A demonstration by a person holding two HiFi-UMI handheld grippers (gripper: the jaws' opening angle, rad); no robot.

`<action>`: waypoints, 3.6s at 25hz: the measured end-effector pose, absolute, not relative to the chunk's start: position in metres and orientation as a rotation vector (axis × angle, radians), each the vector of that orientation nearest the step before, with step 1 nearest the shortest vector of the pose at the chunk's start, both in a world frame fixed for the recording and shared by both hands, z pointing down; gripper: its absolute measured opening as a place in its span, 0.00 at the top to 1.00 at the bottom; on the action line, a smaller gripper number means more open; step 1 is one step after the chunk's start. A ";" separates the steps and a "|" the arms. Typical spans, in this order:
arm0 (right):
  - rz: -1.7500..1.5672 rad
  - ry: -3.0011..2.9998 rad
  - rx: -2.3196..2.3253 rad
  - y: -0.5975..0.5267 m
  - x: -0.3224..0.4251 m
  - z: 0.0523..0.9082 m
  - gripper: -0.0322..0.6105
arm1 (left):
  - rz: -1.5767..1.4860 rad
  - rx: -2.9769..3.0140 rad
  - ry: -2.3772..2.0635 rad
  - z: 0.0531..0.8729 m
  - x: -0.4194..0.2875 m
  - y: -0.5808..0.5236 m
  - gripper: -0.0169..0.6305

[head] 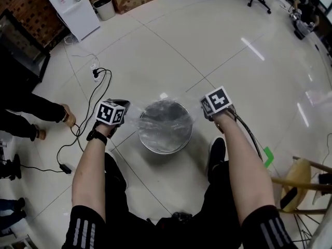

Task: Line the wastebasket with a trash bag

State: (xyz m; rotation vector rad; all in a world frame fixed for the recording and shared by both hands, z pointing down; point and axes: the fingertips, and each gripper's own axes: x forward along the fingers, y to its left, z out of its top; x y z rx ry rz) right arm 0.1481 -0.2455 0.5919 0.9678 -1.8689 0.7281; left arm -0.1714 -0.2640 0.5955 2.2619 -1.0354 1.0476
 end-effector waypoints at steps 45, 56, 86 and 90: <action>0.644 -2.000 0.723 -0.213 0.126 0.598 0.77 | 1.319 2.375 -0.673 0.567 -0.147 -0.193 0.73; 0.425 -2.161 0.551 -0.188 0.089 0.535 0.73 | 1.620 2.607 -0.446 0.564 -0.073 -0.163 0.73; 0.314 -2.033 -0.076 -0.120 0.088 0.584 0.94 | 1.587 2.684 -0.001 0.552 -0.055 -0.093 0.97; 0.414 -2.024 -0.174 -0.098 0.088 0.584 0.94 | 1.516 2.661 0.142 0.549 -0.049 -0.063 0.97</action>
